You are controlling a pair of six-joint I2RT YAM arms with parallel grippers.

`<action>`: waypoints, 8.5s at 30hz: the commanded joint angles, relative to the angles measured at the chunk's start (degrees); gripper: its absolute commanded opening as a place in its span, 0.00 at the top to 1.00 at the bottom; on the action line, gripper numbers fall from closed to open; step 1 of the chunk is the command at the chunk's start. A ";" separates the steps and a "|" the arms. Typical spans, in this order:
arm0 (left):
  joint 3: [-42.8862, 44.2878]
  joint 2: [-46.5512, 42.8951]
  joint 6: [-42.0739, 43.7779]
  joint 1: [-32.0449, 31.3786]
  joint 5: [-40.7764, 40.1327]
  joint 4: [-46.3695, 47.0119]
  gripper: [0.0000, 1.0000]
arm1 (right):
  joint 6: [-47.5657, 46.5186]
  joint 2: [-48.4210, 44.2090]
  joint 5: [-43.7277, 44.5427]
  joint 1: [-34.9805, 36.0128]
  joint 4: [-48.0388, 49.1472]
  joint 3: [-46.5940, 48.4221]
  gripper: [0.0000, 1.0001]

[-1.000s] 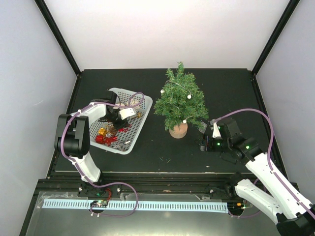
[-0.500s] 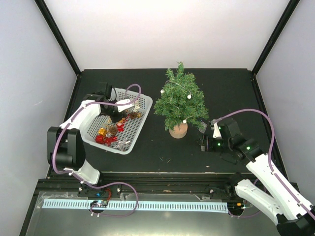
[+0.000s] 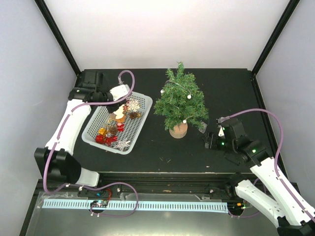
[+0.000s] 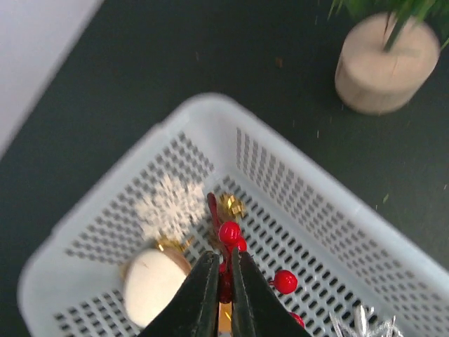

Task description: Decorate the small christmas tree

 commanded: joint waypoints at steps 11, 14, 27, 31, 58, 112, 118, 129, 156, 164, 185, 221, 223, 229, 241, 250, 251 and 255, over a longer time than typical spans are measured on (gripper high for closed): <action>21.69 -2.59 -9.19 -10.55 15.52 -8.22 0.91 | 2.97 -2.03 3.32 0.10 -1.27 0.41 0.28; 24.73 -1.53 -10.55 -12.87 16.72 -8.18 0.90 | 3.33 -2.80 3.55 0.10 -1.44 0.17 0.28; 31.22 3.27 -12.25 -20.97 13.39 -4.97 0.90 | 4.16 -4.98 2.95 0.11 -1.80 -1.26 0.28; 32.81 5.10 -12.72 -22.20 11.50 -3.10 0.90 | 4.40 -5.49 2.89 0.10 -1.77 -1.51 0.28; 39.71 14.91 -11.87 -26.90 5.73 -2.43 0.88 | 4.55 -7.53 2.38 0.08 -2.24 -3.02 0.28; 24.85 3.62 -10.33 -25.49 0.19 -1.66 0.46 | 3.93 -8.98 1.66 0.10 -3.35 -2.33 0.26; 21.83 0.04 -13.61 -18.66 6.14 -0.35 0.43 | 3.82 -8.24 1.91 0.10 -2.40 -2.80 0.24; 4.43 -3.36 -15.02 -2.73 4.08 7.90 0.45 | 4.67 -8.08 3.29 0.10 -2.38 -3.17 0.24; -17.10 12.42 -18.72 2.18 -23.04 19.02 0.69 | 5.84 -5.48 2.28 0.06 -0.07 -6.53 0.25; -18.51 13.99 -18.58 2.16 -23.91 21.46 0.71 | 5.88 -6.26 1.76 0.10 0.28 -6.89 0.25; -4.28 0.87 -20.55 4.74 -9.23 9.74 0.99 | 5.72 -8.10 2.19 0.10 -0.07 -5.61 0.25; 18.00 -6.46 4.56 -3.24 40.24 -37.16 0.99 | -12.54 -9.11 -16.89 0.19 -4.64 21.39 0.37; 20.07 -6.78 2.57 -6.93 40.47 -36.99 0.98 | -12.60 -7.93 -18.46 0.17 -3.54 22.31 0.37; 24.90 -7.70 -2.94 -17.33 41.56 -33.99 0.99 | -13.69 -4.86 -21.75 0.32 -2.46 25.60 0.37; 24.79 -7.50 -10.42 -28.73 32.01 -26.64 0.99 | -14.59 11.54 10.75 21.10 -7.09 42.76 0.38; 22.64 -8.93 -8.91 -28.87 35.29 -27.52 0.98 | -20.78 23.25 30.15 39.73 -9.69 55.20 0.36; 22.47 -8.93 -7.56 -28.84 36.95 -28.74 0.98 | -22.56 20.47 25.16 39.74 -6.32 52.19 0.36; 21.34 -10.96 -1.67 -28.84 43.55 -33.78 0.98 | -29.88 10.91 14.05 39.78 6.58 37.57 0.37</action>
